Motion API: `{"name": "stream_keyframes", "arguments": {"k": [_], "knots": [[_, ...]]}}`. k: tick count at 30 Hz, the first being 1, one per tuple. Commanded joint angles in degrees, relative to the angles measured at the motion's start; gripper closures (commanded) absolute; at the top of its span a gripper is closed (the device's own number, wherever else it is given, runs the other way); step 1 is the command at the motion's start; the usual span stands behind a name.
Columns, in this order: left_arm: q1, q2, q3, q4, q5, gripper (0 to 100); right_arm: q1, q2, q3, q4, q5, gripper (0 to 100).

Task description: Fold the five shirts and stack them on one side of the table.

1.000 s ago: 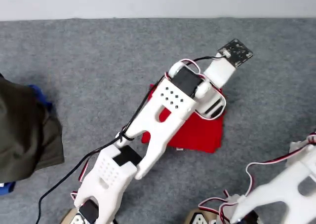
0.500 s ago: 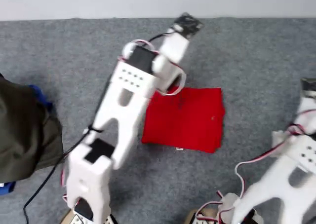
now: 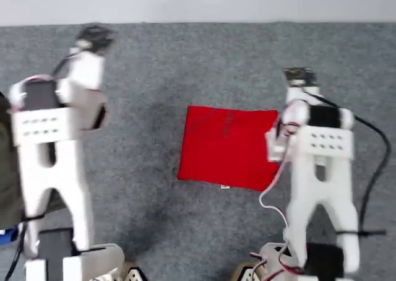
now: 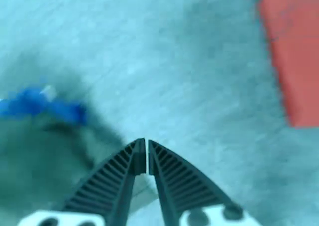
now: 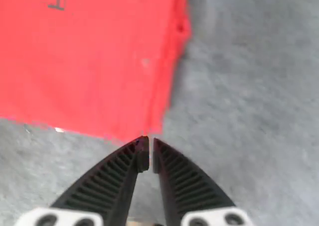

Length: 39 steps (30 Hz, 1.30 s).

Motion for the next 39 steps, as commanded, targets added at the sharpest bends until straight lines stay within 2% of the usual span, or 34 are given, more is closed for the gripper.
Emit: {"name": "stream_keyframes", "arguments": {"k": [1, 4, 10, 18, 23, 26, 30, 34, 39], "knots": [[-9.6, -4.4, 0.7, 1.2, -3.7, 99, -3.8, 3.9, -2.7, -4.4, -3.3, 79.6], [-15.6, -4.5, 0.7, 1.2, -6.1, 99, -5.5, 6.6, -2.7, -8.4, -6.5, 69.0], [-22.5, -4.4, 0.7, 1.2, -9.2, 99, -5.9, 11.9, -2.7, -17.2, -9.1, 67.9], [-23.2, -4.3, 0.8, 1.1, -9.2, 99, -6.1, 23.4, -2.7, -27.5, -9.1, 68.0], [-23.2, -4.3, 0.8, 1.1, -9.2, 99, -6.2, 30.6, -2.7, -29.1, -9.1, 68.2], [-23.2, -4.3, 0.8, 1.1, -9.2, 99, -6.0, 32.0, -2.8, -28.5, -8.7, 76.5], [-23.2, -4.3, 0.8, 1.1, -9.1, 99, -5.8, 31.3, -2.8, -27.2, -5.8, 98.1], [-23.2, -4.3, 0.8, 1.1, -9.1, 99, -5.5, 30.1, -2.7, -23.7, -4.0, 98.9], [-23.2, -4.3, 0.8, 1.1, -9.0, 99, -2.2, 27.3, -2.7, -18.3, 5.8, 98.8]]}}
